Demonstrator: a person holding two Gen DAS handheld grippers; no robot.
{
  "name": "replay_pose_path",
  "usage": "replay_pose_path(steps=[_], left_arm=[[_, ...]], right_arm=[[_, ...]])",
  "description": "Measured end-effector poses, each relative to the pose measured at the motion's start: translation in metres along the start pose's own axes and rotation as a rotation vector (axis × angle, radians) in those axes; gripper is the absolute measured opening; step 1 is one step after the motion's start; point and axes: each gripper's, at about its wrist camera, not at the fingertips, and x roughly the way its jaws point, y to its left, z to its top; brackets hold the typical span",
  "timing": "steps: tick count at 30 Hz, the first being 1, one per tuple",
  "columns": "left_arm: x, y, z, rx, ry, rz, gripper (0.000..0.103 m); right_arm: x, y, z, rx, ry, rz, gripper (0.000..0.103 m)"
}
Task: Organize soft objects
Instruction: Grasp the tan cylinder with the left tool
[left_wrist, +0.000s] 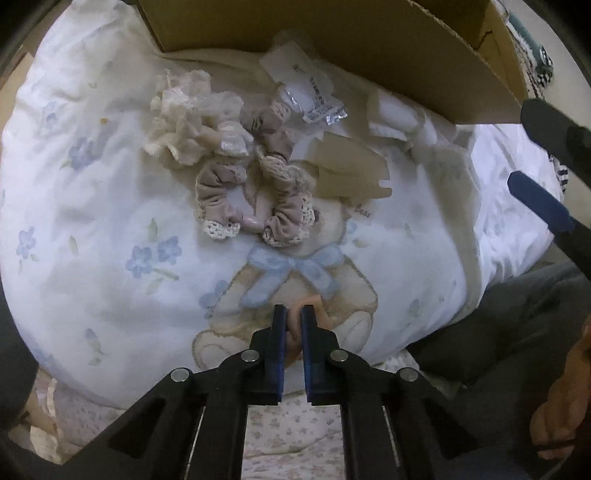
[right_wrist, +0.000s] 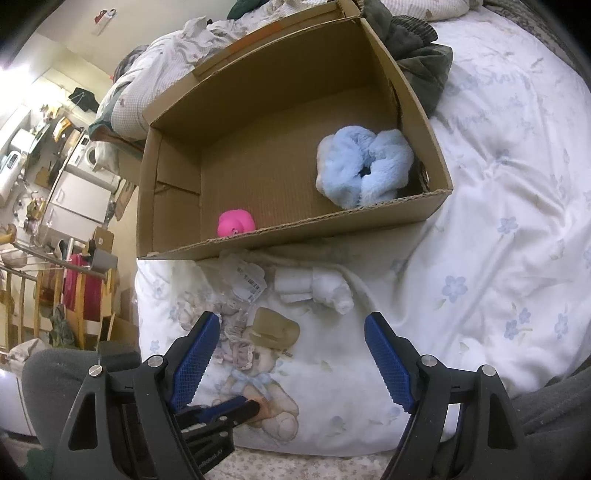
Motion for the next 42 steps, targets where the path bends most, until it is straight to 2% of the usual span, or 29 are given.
replay_pose_path(steps=[7,12,16,20,25,27,29,31,32,33,39,42], left_arm=[[-0.049,0.009,0.007,-0.022,-0.151,-0.045,0.006],[-0.086,0.035,0.011,-0.104,-0.286,-0.032,0.006],[-0.106,0.05,0.013,-0.133,-0.363,-0.033,0.006],[-0.112,0.054,0.014,-0.156,-0.395,-0.03,0.006],[-0.114,0.058,0.012,-0.16,-0.41,-0.011,0.006],[-0.111,0.058,0.012,-0.16,-0.406,-0.009,0.006],[-0.11,0.058,0.011,-0.159,-0.403,-0.008,0.006],[-0.111,0.059,0.011,-0.163,-0.407,-0.011,0.006],[-0.111,0.059,0.012,-0.165,-0.409,-0.009,0.006],[-0.111,0.059,0.012,-0.167,-0.412,-0.007,0.006],[-0.113,0.057,0.012,-0.165,-0.424,-0.009,0.006],[-0.114,0.056,0.011,-0.163,-0.431,-0.008,0.006]], right_arm=[[0.004,-0.005,0.0,0.024,0.026,0.028,0.086],[0.019,-0.01,-0.001,0.088,0.099,0.124,0.085],[0.042,-0.006,-0.002,0.108,0.165,0.136,0.077],[0.067,0.0,0.001,0.105,0.214,0.094,0.059],[0.092,0.016,0.003,0.052,0.232,0.04,0.055],[0.098,0.022,0.002,0.015,0.239,0.001,0.039],[0.101,0.025,0.0,-0.014,0.24,-0.036,0.031],[0.099,0.025,-0.001,-0.023,0.235,-0.04,0.022],[0.097,0.025,-0.001,-0.023,0.232,-0.033,0.012],[0.093,0.024,-0.002,-0.02,0.226,-0.025,0.007],[0.059,0.023,-0.008,-0.013,0.181,0.048,0.007],[0.033,0.028,-0.01,-0.027,0.131,0.091,0.007]])
